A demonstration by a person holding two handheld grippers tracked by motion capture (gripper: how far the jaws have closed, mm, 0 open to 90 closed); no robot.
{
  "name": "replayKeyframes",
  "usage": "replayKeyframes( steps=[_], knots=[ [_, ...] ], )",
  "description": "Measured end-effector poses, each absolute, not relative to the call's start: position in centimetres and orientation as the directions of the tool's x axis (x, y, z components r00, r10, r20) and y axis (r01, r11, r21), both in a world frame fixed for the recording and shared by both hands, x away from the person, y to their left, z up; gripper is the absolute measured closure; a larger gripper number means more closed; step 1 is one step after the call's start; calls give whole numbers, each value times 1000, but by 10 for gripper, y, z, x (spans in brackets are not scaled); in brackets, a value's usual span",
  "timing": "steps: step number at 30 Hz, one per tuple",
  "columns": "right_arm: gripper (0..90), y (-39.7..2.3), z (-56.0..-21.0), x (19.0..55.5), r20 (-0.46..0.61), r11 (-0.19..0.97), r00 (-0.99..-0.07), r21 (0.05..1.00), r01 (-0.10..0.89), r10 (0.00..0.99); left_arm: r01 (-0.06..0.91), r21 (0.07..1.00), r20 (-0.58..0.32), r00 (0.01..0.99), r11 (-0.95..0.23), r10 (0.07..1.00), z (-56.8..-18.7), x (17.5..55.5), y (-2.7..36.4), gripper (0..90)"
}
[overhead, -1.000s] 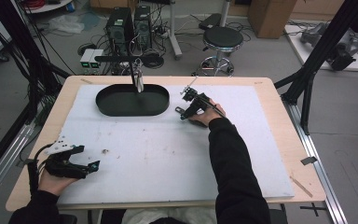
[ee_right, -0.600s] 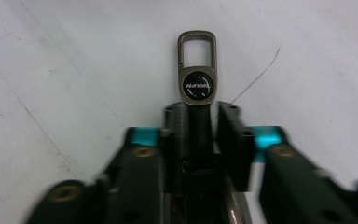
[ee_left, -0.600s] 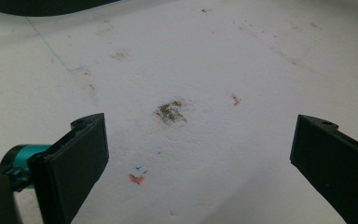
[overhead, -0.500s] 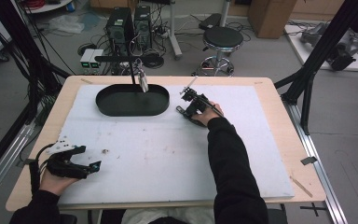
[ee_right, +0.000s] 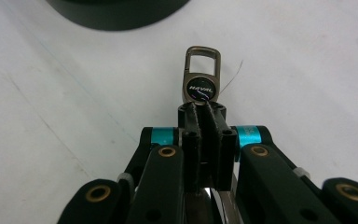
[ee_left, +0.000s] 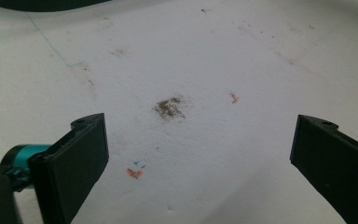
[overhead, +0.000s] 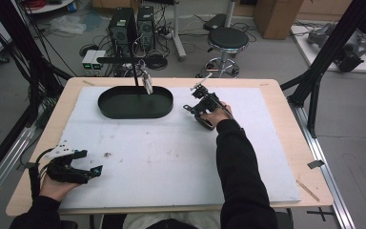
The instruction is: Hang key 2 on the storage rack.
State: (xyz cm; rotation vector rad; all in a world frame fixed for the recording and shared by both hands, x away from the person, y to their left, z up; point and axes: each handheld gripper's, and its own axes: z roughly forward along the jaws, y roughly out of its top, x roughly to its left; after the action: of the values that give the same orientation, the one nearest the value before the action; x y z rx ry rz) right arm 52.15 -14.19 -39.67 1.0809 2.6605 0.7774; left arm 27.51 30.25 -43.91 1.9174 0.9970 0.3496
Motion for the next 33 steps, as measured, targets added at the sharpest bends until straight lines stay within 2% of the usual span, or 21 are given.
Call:
replayKeyframes(
  steps=[9, 22, 33],
  knots=[
    [857, -150, -368, 506, 65, 566, -753, 619, 545, 655, 505, 825, -149, 627, -254, 764, -440, 275, 302, 48],
    [855, -152, -312, 497, 99, 448, -725, 727, 521, 681, 498, 830, -148, 632, -253, 761, -440, 277, 301, 48],
    [854, -129, -300, 508, 111, 445, -718, 718, 536, 687, 495, 829, -137, 632, -261, 762, -440, 277, 299, 48]
  ],
)
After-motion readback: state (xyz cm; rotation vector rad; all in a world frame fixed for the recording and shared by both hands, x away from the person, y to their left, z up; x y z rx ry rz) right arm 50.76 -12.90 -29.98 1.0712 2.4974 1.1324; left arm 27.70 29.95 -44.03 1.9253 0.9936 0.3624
